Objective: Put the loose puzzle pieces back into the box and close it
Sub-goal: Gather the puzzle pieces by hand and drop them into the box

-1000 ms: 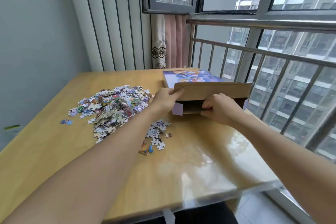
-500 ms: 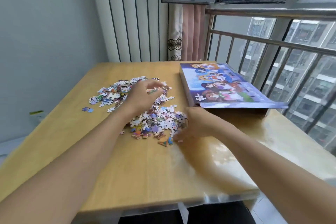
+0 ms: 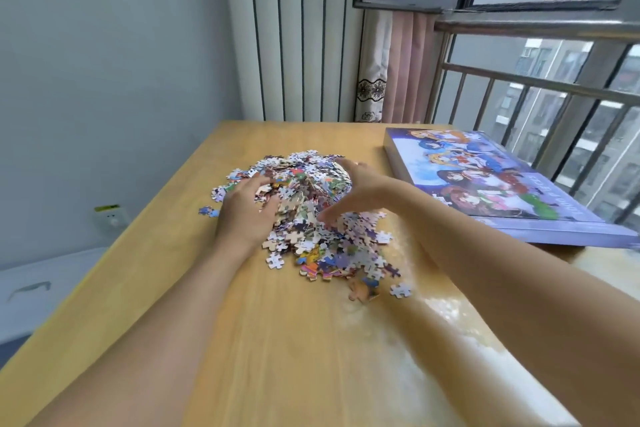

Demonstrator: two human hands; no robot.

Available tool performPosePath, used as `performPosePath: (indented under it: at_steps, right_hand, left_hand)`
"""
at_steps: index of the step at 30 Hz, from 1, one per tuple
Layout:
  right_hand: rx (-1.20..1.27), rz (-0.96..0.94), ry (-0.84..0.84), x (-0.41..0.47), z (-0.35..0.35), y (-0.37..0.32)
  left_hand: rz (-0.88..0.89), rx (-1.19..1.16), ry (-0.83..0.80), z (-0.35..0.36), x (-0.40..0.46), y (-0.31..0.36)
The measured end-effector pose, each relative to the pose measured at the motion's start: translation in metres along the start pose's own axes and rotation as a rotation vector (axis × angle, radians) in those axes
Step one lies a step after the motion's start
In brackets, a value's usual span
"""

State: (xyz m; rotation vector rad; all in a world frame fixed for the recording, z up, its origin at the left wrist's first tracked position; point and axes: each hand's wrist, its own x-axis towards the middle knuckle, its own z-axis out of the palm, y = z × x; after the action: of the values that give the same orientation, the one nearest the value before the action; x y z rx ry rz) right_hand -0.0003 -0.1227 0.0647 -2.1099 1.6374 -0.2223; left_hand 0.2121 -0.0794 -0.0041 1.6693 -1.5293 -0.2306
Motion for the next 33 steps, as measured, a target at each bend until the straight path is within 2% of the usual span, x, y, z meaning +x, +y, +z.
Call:
performPosePath:
  at_steps: [5, 12, 19, 28, 33]
  right_hand:
    - [-0.113, -0.015, -0.167, 0.030, 0.009, -0.018]
    - [-0.042, -0.119, 0.047, 0.020, 0.019, -0.017]
    - [0.001, -0.171, 0.015, 0.013, 0.021, -0.013]
    - [0.113, -0.171, 0.186, 0.012, 0.028, -0.003]
    - [0.077, -0.200, 0.190, 0.008, 0.038, -0.005]
  left_hand:
    - [-0.017, -0.039, -0.119, 0.005, 0.003, -0.002]
    - [-0.024, -0.232, -0.170, 0.008, 0.003, 0.007]
    - [0.006, -0.340, -0.214, 0.007, 0.001, 0.009]
    - [0.024, -0.376, -0.204, 0.003, 0.001, 0.006]
    - [0.015, -0.415, -0.238, 0.005, 0.002, 0.004]
